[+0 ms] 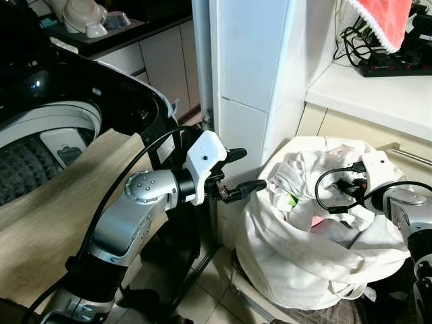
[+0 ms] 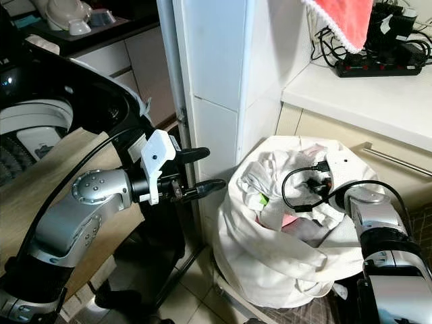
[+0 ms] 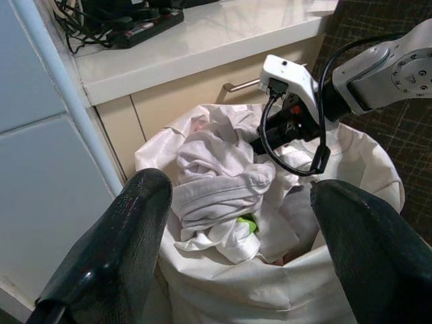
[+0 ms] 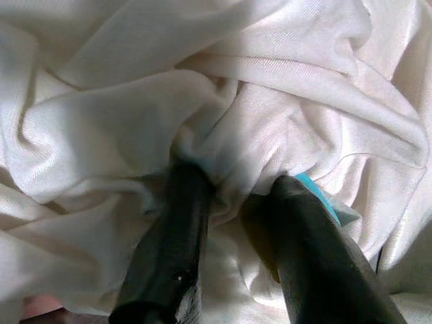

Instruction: Clothes washing

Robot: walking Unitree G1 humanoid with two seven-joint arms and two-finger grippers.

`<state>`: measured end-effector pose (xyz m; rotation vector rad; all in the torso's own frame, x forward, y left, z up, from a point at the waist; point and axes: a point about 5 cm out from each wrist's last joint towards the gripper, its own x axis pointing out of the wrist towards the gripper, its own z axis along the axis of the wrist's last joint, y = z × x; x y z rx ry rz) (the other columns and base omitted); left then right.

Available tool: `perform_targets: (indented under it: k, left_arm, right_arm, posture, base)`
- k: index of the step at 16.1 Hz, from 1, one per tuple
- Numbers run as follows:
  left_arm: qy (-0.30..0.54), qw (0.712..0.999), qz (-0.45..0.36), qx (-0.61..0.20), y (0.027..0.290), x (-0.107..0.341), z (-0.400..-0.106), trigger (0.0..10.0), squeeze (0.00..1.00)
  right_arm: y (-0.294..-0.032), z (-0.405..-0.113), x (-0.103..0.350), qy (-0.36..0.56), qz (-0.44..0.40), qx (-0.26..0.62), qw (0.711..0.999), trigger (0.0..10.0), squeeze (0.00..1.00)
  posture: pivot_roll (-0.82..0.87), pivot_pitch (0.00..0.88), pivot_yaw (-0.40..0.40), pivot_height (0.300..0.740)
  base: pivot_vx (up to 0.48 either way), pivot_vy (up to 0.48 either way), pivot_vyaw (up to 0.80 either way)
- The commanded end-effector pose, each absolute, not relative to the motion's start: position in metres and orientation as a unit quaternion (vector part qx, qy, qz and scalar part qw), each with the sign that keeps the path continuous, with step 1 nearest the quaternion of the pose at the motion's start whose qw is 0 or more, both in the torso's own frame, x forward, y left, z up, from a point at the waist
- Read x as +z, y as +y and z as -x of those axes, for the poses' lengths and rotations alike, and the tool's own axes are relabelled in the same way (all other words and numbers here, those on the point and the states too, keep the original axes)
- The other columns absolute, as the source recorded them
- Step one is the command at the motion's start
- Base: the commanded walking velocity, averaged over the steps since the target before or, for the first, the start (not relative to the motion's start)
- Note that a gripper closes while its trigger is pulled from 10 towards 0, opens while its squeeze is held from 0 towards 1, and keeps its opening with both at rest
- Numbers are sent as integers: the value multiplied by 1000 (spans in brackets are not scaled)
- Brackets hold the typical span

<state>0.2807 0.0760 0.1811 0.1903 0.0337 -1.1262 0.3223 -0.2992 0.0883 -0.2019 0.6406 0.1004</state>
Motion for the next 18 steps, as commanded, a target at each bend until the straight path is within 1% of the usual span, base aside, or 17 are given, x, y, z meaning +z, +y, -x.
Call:
perform_targets:
  k: [1,4,6,7,8,11,12,13,14,15,16,18]
  left_arm:
    - [14,838,-98,-536,76,183,-279,10000,0]
    - [16,838,-99,-536,76,183,-278,10000,0]
    - [15,839,-99,-535,76,183,-279,10000,0]
    - [11,840,-98,-533,76,184,-280,10000,0]
    - [9,841,-97,-532,76,185,-280,10000,0]
    - [-18,850,-87,-519,71,193,-286,10000,0]
    - [-28,851,-84,-518,68,195,-287,10000,0]
    - [-44,852,-76,-515,62,201,-290,10000,0]
    - [-48,853,-74,-515,60,202,-290,10000,0]
    - [-58,853,-65,-515,52,205,-293,10000,0]
    - [-59,854,-58,-513,46,206,-295,10000,0]
    - [-65,857,-53,-508,41,208,-298,10000,0]
  right_arm:
    - [-296,-327,93,305,97,58,945,0,0]
    - [-296,-328,94,301,92,66,947,0,0]
    - [-293,-329,96,290,69,71,952,0,0]
    - [-290,-333,103,267,29,84,960,0,0]
    - [-288,-334,105,258,10,91,962,0,0]
    - [-280,-335,135,183,-83,166,965,0,0]
    - [-275,-332,148,152,-101,212,960,0,0]
    - [-262,-319,172,95,-118,306,940,0,0]
    - [-258,-316,178,81,-121,329,933,0,0]
    - [-247,-302,202,34,-149,393,907,0,0]
    - [-243,-294,217,8,-159,424,891,0,0]
    - [-240,-287,228,-8,-168,443,881,0,0]
  posture:
    - [-107,0,71,740]
    - [-106,0,69,740]
    - [-106,0,68,740]
    - [-105,0,66,740]
    - [-105,0,66,740]
    - [-107,0,65,740]
    - [-113,0,66,740]
    - [-119,0,65,740]
    - [-119,0,65,740]
    - [-126,0,64,740]
    - [-130,0,67,740]
    - [-134,0,67,740]
  base:
    - [0,0,0]
    - [0,0,0]
    - [0,0,0]
    - [0,0,0]
    - [0,0,0]
    - [0,0,0]
    - [0,0,0]
    - [0,0,0]
    - [0,0,0]
    - [0,0,0]
    - [0,0,0]
    - [0,0,0]
